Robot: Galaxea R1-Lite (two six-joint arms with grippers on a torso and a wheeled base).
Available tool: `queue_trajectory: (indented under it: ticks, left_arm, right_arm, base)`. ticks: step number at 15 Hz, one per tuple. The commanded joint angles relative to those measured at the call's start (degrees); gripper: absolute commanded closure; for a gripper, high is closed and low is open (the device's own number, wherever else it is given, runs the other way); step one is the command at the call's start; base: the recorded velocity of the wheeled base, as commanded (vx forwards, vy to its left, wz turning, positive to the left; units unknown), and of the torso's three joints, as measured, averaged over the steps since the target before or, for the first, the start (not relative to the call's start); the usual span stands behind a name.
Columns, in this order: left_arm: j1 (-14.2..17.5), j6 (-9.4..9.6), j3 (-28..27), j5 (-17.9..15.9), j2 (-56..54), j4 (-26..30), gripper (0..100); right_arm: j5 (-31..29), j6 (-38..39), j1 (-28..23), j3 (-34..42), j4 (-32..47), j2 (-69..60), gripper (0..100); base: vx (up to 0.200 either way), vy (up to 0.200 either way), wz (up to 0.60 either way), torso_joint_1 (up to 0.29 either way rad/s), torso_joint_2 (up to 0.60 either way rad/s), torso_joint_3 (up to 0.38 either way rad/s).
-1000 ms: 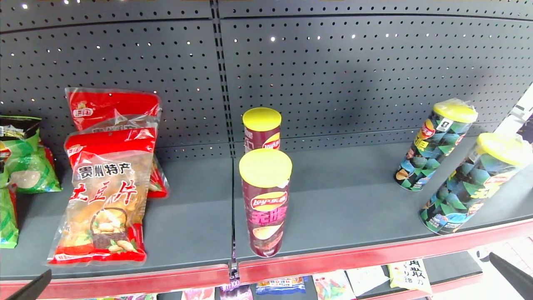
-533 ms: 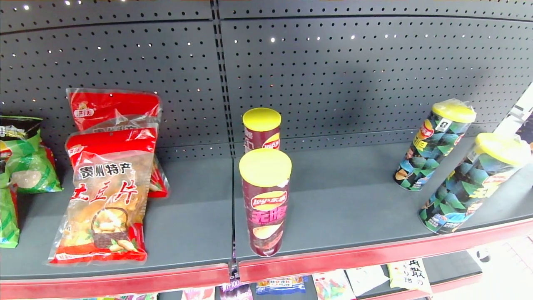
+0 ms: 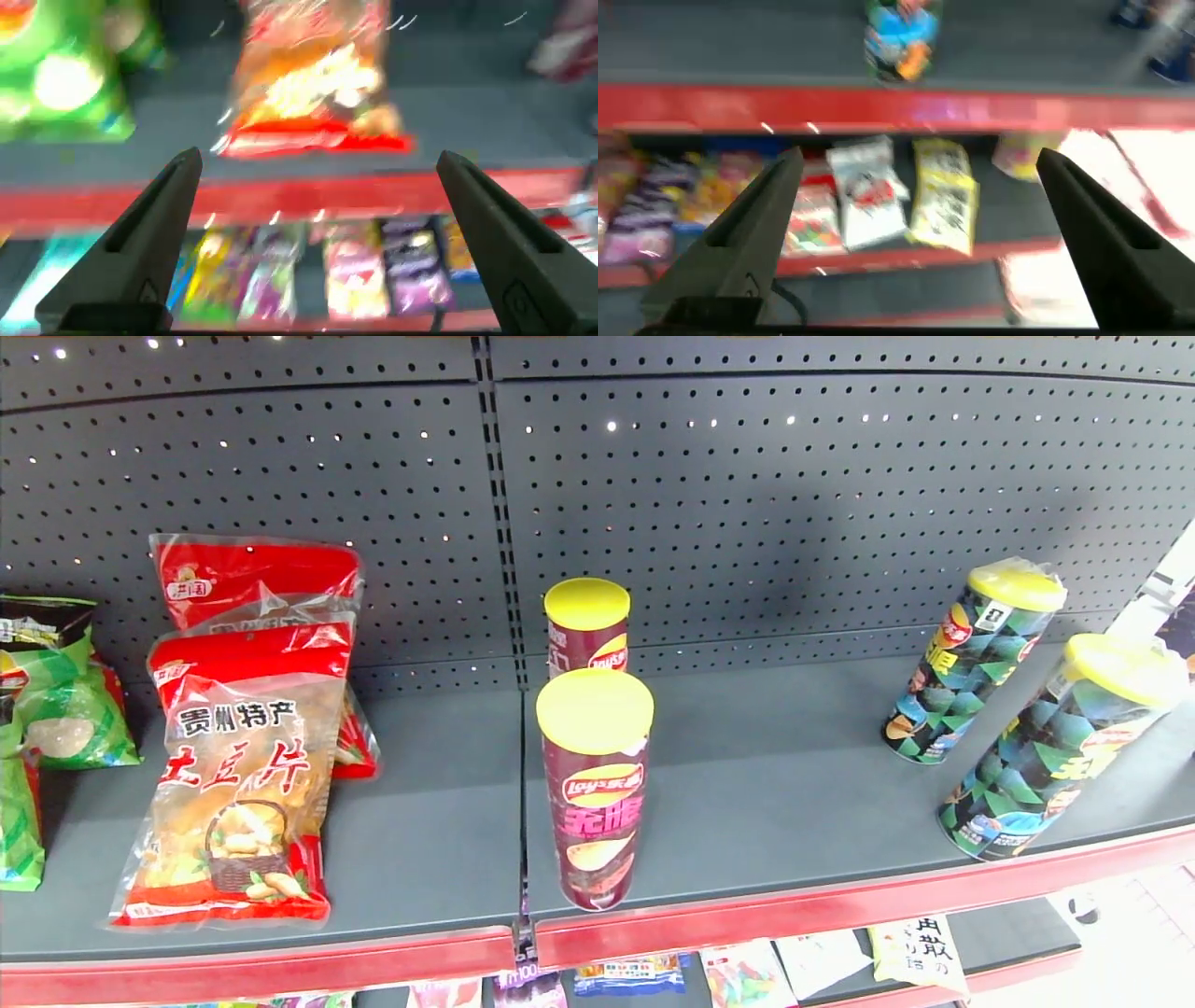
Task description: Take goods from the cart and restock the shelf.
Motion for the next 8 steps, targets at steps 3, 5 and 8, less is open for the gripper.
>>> queue_trajectory:
  ticks: [3,5,8]
  left_arm:
    - [0.05,-0.15,4.53,0.34,-0.30,-3.59,0]
    - [0.05,-0.15,4.53,0.34,-0.30,-3.59,0]
    - [0.05,-0.07,4.53,0.34,-0.30,-3.59,0]
  right_arm:
    - [2.52,1.85,0.00,3.84,-5.54,-0.13,0]
    - [-0.21,3.35,0.00,5.86,-7.39,-0.13,0]
    - [-0.82,5.28,0.09,6.03,-7.48,-0.13,0]
  base:
    - [0.000,0.000,0.00,0.000,0.00,0.000]
    - [0.000,0.000,0.00,0.000,0.00,0.000]
    - [0.000,0.000,0.00,0.000,0.00,0.000]
